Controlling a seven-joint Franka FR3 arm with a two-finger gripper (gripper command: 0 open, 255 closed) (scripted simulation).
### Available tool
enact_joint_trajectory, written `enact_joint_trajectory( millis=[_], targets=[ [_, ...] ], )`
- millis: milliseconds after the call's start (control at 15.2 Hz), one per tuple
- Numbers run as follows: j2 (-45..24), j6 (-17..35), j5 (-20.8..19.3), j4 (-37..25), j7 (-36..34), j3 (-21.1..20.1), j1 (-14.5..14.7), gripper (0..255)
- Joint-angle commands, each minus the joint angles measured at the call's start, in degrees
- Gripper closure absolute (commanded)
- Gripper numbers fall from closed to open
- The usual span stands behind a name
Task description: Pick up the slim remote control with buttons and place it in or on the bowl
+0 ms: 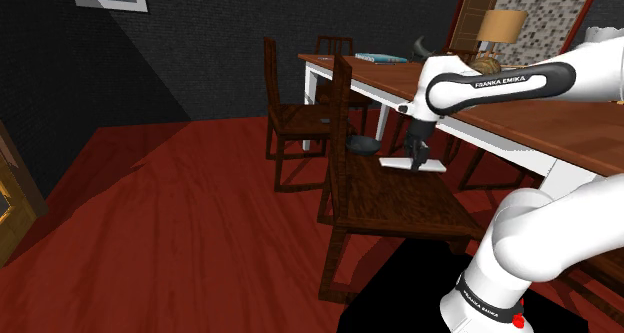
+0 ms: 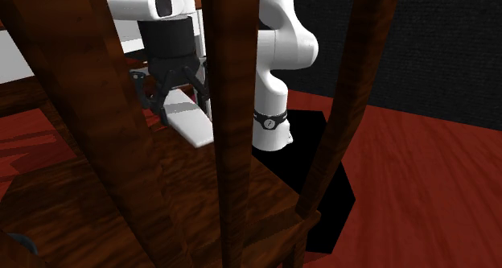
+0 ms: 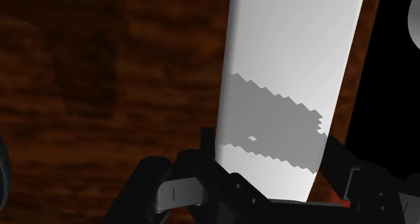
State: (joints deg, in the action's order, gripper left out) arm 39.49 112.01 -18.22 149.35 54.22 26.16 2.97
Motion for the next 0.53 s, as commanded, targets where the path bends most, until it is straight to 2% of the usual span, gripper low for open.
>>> enact_joint_trajectory(
  millis=[0,462],
  targets=[
    [-4.79,1.32,0.70,-3.75,1.37,1.72,1.29,255],
    [-22.80,4.74,7.05,-18.52,8.26,8.37,6.31,255]
  ],
)
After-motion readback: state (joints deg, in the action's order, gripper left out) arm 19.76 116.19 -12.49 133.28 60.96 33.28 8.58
